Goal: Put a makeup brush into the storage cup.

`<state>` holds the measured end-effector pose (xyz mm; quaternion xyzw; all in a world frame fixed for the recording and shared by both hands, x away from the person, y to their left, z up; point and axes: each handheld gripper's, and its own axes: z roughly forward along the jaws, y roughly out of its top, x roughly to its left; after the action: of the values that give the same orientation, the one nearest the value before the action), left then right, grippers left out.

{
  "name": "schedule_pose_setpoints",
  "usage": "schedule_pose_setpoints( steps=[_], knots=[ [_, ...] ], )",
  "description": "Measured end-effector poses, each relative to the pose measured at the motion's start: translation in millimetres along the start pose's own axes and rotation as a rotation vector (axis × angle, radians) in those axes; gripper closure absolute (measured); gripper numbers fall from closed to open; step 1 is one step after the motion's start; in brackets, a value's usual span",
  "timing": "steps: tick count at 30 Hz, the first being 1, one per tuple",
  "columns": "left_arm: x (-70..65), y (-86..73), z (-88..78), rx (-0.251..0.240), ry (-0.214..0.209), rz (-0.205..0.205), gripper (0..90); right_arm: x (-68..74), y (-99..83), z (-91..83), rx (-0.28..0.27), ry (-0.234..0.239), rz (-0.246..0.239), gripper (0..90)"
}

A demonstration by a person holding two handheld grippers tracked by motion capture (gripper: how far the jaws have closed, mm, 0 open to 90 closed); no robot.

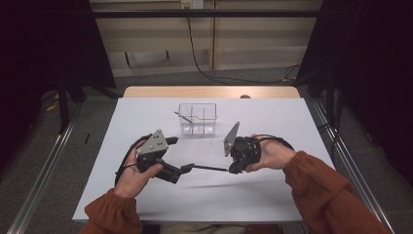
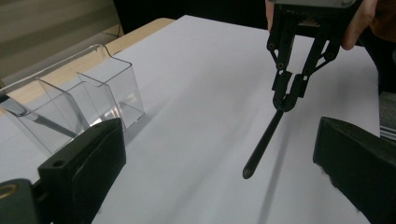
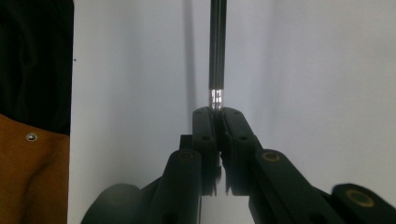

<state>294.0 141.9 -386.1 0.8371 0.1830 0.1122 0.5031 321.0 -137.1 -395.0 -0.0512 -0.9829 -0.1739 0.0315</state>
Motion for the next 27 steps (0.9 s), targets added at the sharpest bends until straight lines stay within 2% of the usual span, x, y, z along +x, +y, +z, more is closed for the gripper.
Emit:
schedule_pose_setpoints(
  steps=[4, 11, 14, 16, 22, 26, 27],
  knots=[
    [-0.6, 5.8, 5.5, 0.037, -0.025, 0.037, 2.5, 0.5, 0.7, 1.9, 0.018, 0.005, 0.001, 84.7],
    [2.0, 13.7, 13.4, 0.12, -0.057, 0.063, 3.6, 0.5, 2.1, 1.8, 0.023, 0.006, -0.008, 84.7],
    [1.2, 14.3, 18.6, 0.173, -0.059, 0.083, 3.6, 0.3, 2.1, 2.2, 0.028, 0.01, -0.004, 84.7],
    [0.3, 13.2, 23.3, 0.205, -0.064, 0.082, 3.6, 0.5, 2.0, 3.2, 0.039, 0.017, 0.002, 84.7],
    [1.8, 10.7, 34.7, 0.296, -0.116, 0.095, 5.0, -0.2, 2.6, 4.3, 0.061, 0.017, -0.003, 84.7],
    [1.8, 12.1, 39.3, 0.326, -0.135, 0.124, 6.5, 0.1, 3.9, 6.0, 0.072, 0.02, -0.009, 84.7],
    [2.3, 12.3, 39.8, 0.334, -0.155, 0.123, 6.8, 0.1, 4.0, 6.4, 0.07, 0.021, -0.012, 84.7]
  ],
)
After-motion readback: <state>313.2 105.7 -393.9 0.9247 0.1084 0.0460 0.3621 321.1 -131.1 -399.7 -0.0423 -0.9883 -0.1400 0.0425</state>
